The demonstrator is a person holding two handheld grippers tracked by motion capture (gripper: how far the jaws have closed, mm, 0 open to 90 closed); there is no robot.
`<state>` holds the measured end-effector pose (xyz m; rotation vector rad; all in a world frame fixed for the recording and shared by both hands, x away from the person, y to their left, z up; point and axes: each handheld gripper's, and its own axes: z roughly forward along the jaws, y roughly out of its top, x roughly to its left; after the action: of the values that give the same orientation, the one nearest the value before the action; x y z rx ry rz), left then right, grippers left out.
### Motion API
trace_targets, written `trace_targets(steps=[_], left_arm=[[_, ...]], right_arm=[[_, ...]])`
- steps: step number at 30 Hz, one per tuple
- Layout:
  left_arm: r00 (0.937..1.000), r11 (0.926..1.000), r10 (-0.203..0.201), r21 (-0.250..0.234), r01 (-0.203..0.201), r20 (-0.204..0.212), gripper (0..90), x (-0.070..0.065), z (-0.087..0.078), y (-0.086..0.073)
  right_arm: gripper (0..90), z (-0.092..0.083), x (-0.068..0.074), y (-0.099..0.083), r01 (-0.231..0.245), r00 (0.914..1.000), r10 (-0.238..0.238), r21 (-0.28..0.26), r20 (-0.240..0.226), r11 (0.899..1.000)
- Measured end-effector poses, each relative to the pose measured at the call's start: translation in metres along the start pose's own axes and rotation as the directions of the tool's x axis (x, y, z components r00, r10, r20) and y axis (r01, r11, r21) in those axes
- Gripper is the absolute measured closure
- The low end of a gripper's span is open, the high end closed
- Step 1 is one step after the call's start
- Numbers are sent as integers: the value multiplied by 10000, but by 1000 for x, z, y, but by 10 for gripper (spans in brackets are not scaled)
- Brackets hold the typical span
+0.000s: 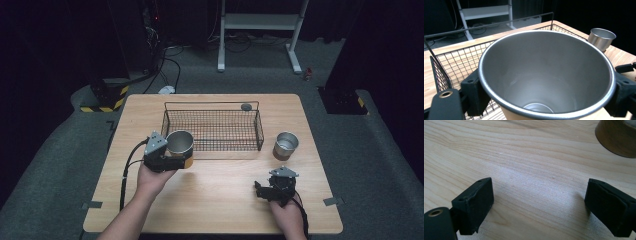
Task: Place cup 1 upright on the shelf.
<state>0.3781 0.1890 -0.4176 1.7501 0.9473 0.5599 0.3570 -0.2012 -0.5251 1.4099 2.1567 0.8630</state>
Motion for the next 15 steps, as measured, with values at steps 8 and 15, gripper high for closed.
trace_targets(steps=[8, 15], left_arm=[[9999, 9999, -108, -8, 108, -31, 137, 4, 6, 6], [10000, 9999, -74, -89, 74, -47, 137, 6, 10, 16]], right_arm=[[85, 0, 0, 0, 2, 10000, -2, 2, -4, 10000], [85, 0, 0, 0, 1, 10000, -1, 1, -3, 10000]])
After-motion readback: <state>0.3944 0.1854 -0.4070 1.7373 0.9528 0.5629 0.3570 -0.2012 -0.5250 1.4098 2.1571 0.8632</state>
